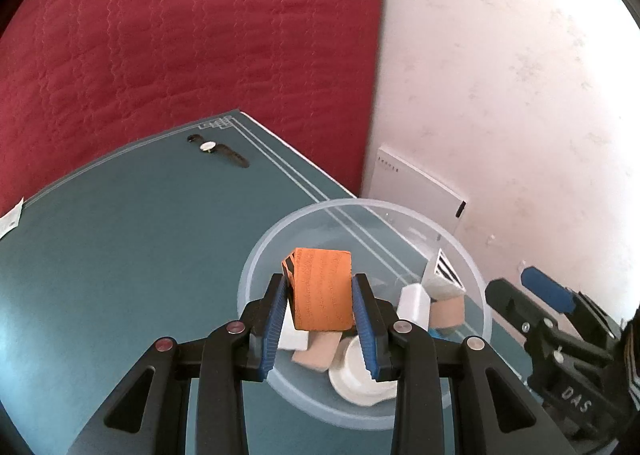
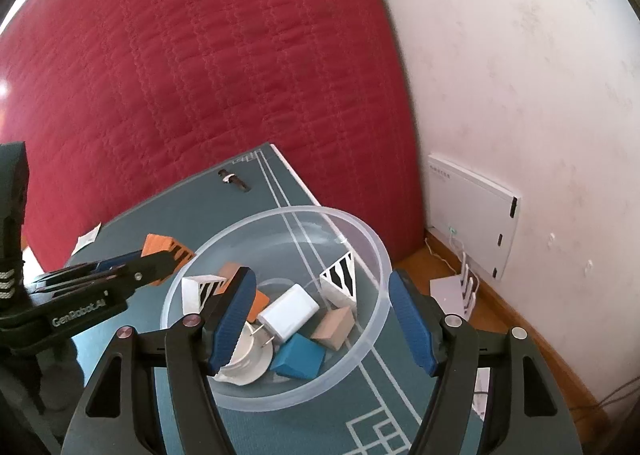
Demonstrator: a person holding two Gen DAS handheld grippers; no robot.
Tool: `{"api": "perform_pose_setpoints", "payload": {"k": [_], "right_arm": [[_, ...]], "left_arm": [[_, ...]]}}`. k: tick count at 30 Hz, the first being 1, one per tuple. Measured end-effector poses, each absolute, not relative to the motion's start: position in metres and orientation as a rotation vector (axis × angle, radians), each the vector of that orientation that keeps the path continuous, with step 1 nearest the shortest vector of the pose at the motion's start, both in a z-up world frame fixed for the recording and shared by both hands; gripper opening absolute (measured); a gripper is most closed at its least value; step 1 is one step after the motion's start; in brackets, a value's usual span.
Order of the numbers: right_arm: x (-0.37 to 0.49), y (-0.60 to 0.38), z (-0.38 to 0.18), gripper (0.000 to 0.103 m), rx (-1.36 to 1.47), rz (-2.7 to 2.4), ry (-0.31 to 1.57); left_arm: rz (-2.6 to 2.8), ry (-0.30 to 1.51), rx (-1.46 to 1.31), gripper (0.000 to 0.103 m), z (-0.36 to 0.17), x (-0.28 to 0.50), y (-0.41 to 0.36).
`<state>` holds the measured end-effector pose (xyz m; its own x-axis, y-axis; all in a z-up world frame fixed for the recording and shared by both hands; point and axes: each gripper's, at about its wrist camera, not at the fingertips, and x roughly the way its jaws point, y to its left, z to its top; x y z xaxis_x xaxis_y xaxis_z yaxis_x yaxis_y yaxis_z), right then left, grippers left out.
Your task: Organize rigid objects
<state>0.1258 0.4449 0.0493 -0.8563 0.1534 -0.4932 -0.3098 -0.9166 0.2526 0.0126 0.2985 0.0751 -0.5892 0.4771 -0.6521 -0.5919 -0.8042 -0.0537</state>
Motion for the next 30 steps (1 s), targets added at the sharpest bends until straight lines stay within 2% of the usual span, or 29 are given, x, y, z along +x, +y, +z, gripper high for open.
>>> {"api": "perform_pose_setpoints", "payload": {"k": [1,3,4,11,18,30], "right_arm": [[0.125,0.445,0.050,0.070,-0.698,2.770,0.478],[0.124,0.444,0.050,0.070,-0.701,2.770,0.477],[0.123,0.443,0.050,0.070,-0.704,2.772,0.476],[0.125,0.445,0.050,0.079,-0.714,2.767,0.485],[0.124,0.443,0.048,0.092,-0.753,2.772,0.489],[0.132,0.426,0.048,0.096,-0.794,2.782,0.409]], "left_arm": [[2.353,0.218,-0.899,0.041,0.075,0.011,0.299],[2.362,0.199,-0.907,0.085,0.074,0.005,0.297],[2.378,0.182,-0.894,0.090,0.075,0.006,0.293],[2.526,0.219,-0.849,0.099,0.076,0.011,0.271],[2.632,0.280,-0.786,0.102,0.083,0.026,0.252],[2.651,0.334,-0.790,0.102,0.085,0.046,0.250]]}}
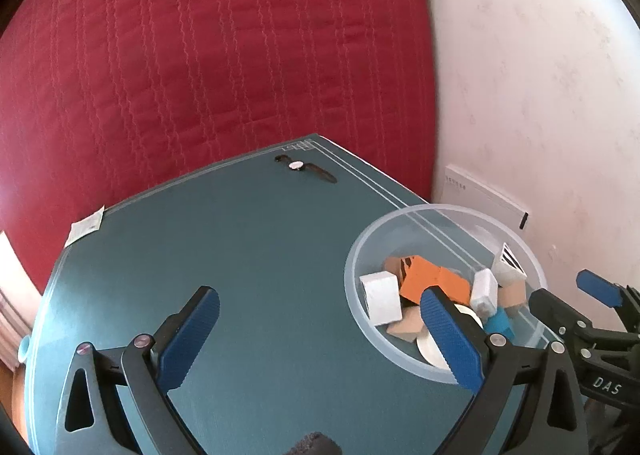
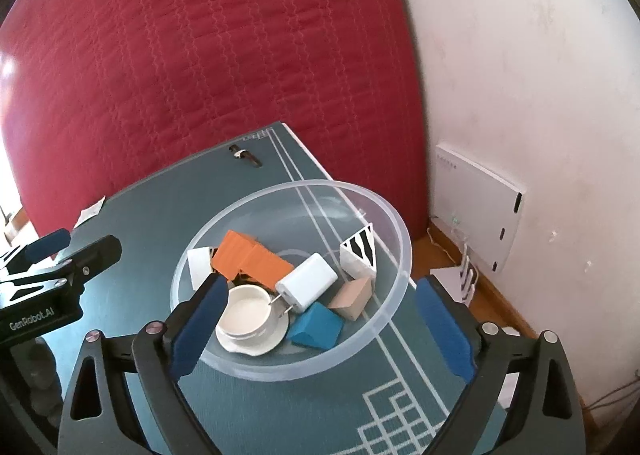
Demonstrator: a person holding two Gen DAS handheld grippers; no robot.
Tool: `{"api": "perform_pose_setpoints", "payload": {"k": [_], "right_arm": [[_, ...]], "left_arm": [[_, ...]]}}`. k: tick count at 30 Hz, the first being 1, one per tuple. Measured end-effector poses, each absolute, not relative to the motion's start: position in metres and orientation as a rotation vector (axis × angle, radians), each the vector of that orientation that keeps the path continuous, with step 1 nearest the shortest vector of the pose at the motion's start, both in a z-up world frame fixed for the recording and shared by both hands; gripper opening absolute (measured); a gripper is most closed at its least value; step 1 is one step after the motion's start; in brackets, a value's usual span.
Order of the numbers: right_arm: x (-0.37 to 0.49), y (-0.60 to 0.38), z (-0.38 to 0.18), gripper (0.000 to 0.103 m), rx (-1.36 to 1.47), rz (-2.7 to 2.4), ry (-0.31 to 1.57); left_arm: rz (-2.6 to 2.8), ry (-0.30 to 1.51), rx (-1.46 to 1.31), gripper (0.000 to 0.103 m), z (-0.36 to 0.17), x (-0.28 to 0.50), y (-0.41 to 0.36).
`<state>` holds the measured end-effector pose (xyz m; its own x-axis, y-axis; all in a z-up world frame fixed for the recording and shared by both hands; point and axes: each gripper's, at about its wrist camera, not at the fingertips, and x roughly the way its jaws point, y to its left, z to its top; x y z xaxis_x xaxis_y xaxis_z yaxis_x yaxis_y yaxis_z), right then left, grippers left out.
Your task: Organize rigid objects
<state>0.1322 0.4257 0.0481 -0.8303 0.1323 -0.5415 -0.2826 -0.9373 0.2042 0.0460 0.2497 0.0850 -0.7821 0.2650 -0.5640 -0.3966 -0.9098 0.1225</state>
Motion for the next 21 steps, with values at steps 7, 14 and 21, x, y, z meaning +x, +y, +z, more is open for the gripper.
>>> {"api": "perform_pose_setpoints", "payload": {"k": [7,14,21], "right_arm": [[0.136,0.419,0.047,0.098,-0.812,2.772,0.364],[0.138,0.414,0.048,0.098,-0.804,2.771,0.313],[0.136,0.410,0.047,0.098,-0.822,2.766,0.285]], "left_arm": [[2.642,0.343,-0.780,0.102,0.086,0.052,0.251],[2.641,0.354,-0.791,0.102,0.081,0.058,0.254],[2.641,0.350,-0.804,0.102,0.081,0.059,0.251]]}}
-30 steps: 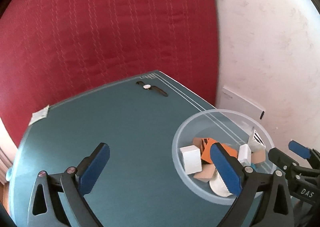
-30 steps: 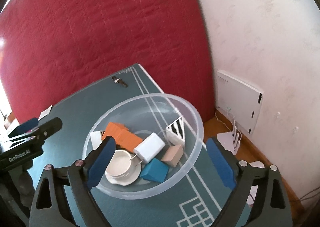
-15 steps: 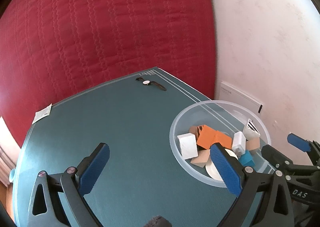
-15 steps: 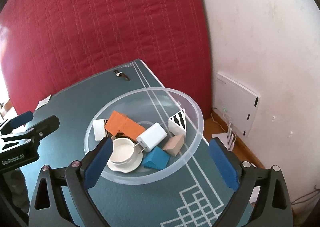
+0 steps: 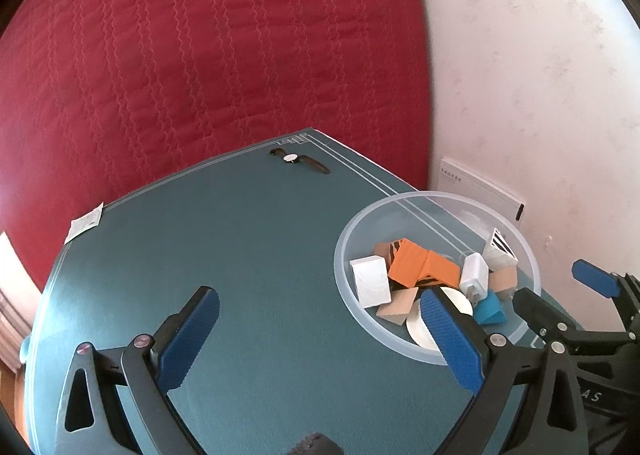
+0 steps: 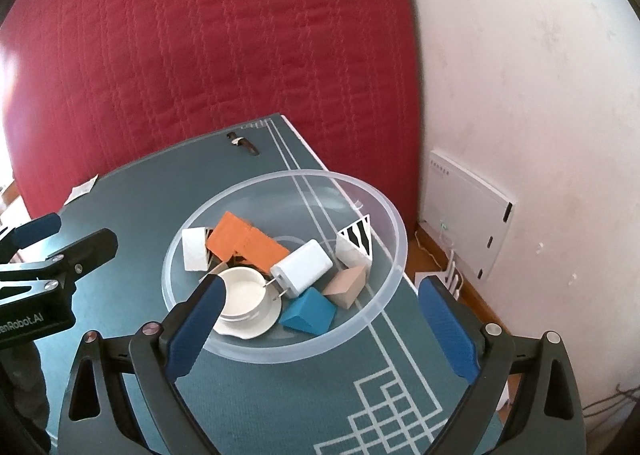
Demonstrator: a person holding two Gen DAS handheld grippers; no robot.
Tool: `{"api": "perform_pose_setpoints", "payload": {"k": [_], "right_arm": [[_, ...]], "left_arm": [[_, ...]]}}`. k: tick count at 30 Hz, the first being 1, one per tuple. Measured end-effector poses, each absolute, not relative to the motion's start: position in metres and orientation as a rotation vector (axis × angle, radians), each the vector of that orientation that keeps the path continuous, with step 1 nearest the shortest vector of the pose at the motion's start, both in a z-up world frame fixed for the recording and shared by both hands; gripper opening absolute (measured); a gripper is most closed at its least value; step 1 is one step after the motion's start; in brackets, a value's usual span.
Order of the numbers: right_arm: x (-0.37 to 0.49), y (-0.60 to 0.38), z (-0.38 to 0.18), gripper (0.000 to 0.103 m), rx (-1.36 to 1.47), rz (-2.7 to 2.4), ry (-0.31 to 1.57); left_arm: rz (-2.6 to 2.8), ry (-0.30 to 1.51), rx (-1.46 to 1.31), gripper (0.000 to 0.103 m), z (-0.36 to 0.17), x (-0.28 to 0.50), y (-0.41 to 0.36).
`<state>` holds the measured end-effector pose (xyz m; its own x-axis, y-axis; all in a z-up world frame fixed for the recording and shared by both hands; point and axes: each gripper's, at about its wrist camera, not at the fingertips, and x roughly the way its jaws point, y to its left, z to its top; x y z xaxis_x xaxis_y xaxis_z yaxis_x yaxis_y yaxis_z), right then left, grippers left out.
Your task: Organize rigid objects
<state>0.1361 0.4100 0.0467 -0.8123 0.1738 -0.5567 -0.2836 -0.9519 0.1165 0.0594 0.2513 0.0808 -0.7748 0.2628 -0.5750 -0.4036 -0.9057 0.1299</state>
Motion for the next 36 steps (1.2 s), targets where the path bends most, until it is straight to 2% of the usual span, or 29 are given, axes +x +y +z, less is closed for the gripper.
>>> {"api": "perform_pose_setpoints", "payload": {"k": [36], "right_arm": [[0.133,0.411,0.038,0.098,-0.858,2.745,0.243]], "left_arm": [[2.645,0.399,-0.817,0.102,0.076,0.062,0.264]]}}
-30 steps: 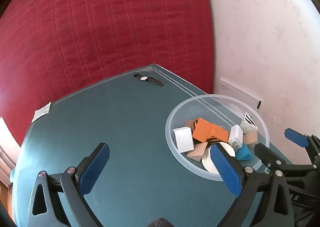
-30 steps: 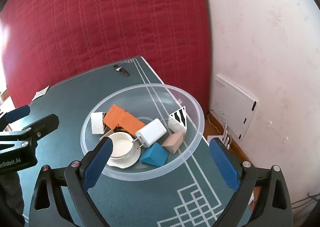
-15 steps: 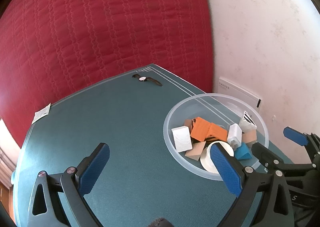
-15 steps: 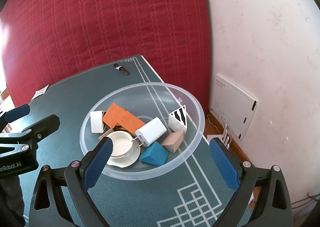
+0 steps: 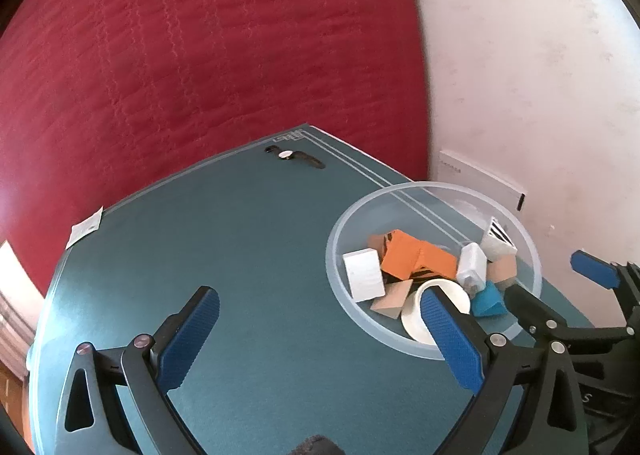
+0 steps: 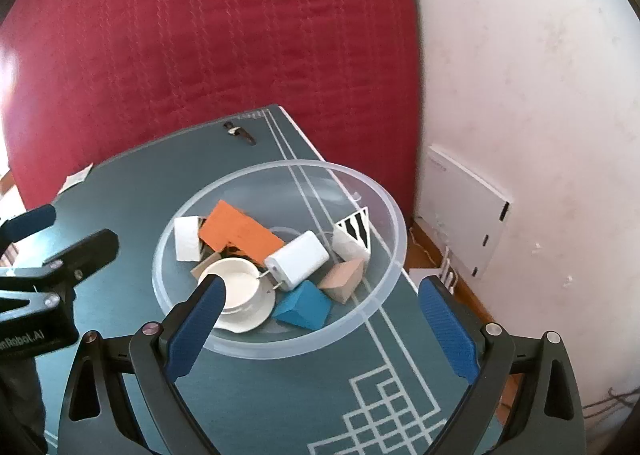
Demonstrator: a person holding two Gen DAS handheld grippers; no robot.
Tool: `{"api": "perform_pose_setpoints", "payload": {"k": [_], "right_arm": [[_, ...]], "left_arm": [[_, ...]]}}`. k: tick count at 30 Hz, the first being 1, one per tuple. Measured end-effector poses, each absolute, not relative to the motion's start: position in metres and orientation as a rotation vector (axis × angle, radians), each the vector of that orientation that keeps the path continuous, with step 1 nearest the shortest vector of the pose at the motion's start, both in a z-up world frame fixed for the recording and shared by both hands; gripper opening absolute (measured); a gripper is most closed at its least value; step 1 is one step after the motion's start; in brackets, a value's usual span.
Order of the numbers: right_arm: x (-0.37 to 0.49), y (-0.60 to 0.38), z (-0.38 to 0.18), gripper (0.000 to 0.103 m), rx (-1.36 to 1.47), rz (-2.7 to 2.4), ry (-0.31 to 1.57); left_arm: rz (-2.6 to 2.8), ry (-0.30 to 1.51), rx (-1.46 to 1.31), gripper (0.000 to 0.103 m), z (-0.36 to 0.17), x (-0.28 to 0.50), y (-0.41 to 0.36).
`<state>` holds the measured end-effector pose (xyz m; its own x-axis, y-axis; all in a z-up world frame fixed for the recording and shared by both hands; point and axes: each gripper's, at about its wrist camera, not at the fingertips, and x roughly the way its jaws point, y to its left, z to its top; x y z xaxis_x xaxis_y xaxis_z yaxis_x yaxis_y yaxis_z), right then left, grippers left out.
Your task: Organize rigid objects
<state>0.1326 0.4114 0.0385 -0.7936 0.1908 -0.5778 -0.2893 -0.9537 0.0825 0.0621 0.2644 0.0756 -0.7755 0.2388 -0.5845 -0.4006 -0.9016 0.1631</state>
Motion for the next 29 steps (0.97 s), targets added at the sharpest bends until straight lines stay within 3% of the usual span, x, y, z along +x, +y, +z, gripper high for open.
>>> {"api": "perform_pose_setpoints", "payload": {"k": [29], "right_arm": [[0.1251,0.4132,0.0312,0.098,-0.901,2.722,0.215]], "left_arm": [[2.636,0.431,-0.811,0.102,0.0708,0.0638,0.2695]]}}
